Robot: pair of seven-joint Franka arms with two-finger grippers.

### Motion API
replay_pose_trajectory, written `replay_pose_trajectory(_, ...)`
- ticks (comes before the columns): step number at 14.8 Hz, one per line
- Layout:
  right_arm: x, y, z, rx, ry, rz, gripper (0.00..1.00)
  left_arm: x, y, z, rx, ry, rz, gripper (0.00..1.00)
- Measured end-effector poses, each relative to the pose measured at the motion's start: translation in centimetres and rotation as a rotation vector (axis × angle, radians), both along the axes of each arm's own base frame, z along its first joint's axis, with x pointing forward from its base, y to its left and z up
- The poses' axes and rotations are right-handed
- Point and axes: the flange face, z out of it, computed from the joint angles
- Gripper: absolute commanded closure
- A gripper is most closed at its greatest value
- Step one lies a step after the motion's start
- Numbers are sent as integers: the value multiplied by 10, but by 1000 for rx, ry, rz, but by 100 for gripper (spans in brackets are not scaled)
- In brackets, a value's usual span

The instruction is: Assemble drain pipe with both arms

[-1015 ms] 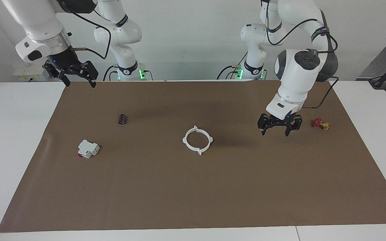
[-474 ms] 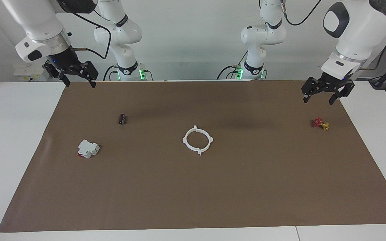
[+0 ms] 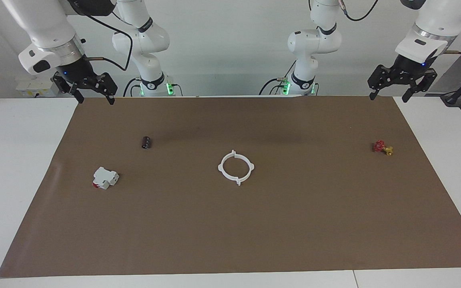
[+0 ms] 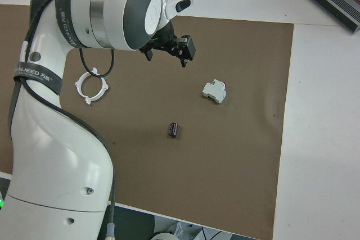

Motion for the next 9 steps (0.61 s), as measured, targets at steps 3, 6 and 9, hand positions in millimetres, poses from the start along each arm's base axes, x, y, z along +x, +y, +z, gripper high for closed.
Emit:
replay_pose_trajectory(3, 0, 0, 0, 0, 0, 0, 0, -4, -1, -8, 0, 19, 7, 0)
replay_pose_trajectory(6, 0, 0, 0, 0, 0, 0, 0, -9, -1, -20, 0, 48, 19, 0)
replay_pose_trajectory(9, 0, 0, 0, 0, 0, 0, 0, -15, 0, -25, 0, 57, 22, 0)
